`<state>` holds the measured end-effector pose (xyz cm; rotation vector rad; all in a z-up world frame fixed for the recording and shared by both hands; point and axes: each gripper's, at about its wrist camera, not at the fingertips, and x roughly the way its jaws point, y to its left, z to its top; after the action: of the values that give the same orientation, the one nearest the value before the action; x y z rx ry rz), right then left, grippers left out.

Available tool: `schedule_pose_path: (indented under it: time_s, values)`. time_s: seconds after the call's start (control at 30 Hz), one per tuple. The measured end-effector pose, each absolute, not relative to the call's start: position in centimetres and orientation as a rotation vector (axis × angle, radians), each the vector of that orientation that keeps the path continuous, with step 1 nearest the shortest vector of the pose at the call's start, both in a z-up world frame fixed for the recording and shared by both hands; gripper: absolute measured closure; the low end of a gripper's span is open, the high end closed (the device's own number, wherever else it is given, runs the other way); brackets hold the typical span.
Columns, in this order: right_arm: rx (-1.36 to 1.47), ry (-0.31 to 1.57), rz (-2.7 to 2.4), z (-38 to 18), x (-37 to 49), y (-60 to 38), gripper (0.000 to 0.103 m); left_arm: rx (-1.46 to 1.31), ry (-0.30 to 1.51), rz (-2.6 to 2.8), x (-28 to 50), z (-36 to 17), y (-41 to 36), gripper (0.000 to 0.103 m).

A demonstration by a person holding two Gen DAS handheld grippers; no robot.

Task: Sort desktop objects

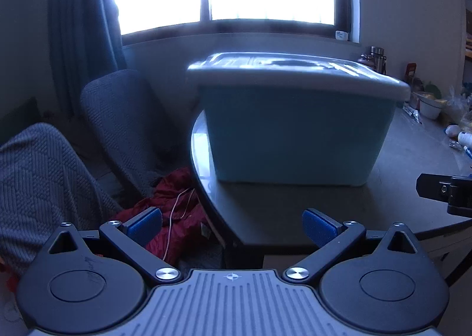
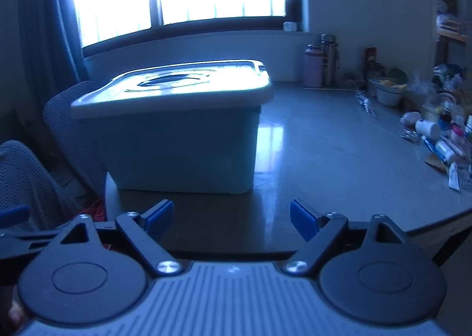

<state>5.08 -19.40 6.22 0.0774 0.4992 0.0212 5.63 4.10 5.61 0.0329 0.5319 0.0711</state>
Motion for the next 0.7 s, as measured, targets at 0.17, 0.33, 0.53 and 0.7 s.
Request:
schedule_pose_path:
  time_s: [0.17, 0.33, 0.53, 0.7]
  values:
    - [0.052, 0.456, 0.024, 4.2, 4.3, -18.5, 0.017, -0.064, 0.517, 0.069, 5.0, 3.5, 5.5, 0.0]
    - [0.025, 0.433, 0.05, 3.7, 4.0, -17.5, 0.017, -0.084, 0.492, 0.077, 5.3, 2.7, 6.0, 0.0]
    - [0.045, 0.431, 0.057, 3.6, 4.5, -17.1, 0.017, -0.008, 0.473, 0.079, 5.7, 2.7, 5.7, 0.0]
    - [0.051, 0.446, 0.053, 3.1, 4.7, -16.9, 0.017, -0.012, 0.498, 0.065, 6.3, 3.0, 5.8, 0.0]
